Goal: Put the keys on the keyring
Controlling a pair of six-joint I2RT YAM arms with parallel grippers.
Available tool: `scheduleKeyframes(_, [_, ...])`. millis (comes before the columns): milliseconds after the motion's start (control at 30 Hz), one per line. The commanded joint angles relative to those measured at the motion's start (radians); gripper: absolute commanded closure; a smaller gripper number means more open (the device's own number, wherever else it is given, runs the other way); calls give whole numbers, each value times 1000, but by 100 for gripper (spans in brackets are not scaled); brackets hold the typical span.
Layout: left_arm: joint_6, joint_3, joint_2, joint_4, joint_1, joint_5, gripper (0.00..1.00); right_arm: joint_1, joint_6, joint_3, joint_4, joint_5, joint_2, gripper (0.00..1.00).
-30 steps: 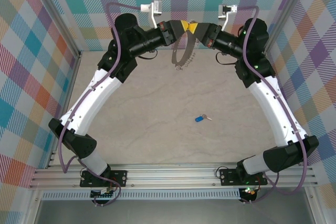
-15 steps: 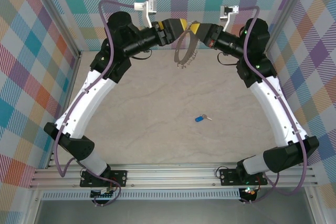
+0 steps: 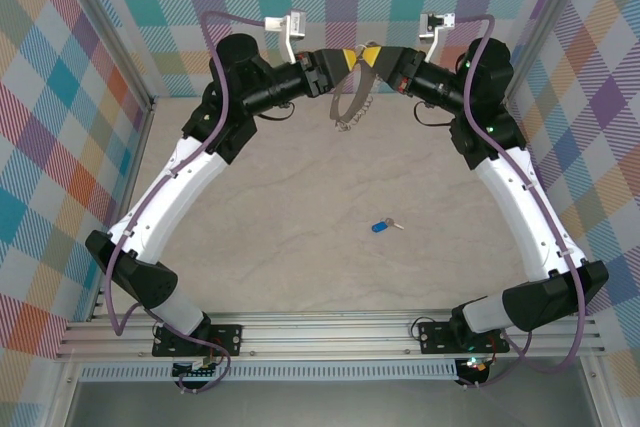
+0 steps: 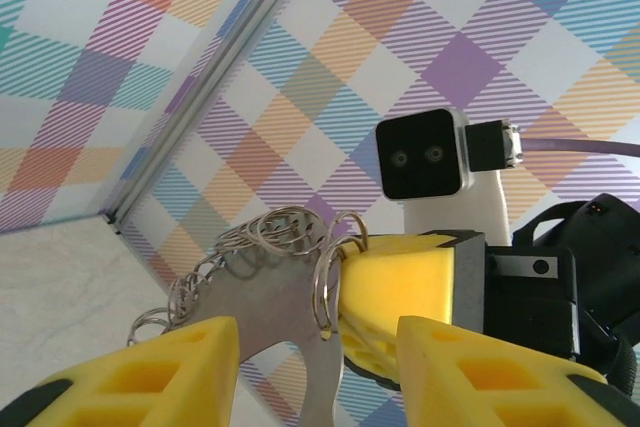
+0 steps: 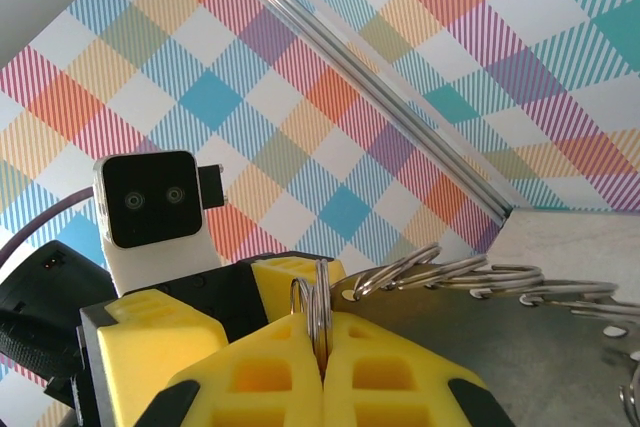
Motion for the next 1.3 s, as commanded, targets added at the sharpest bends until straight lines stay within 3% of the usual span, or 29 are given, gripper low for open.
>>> scheduleKeyframes(0, [-29,-10,-31,96,7,22,55,-5,14,-10,72,-15,-36,100])
scheduleKeyframes(1267, [-88,-11,25,166,6,40,68,-4,12,7,75,-45,-17,100])
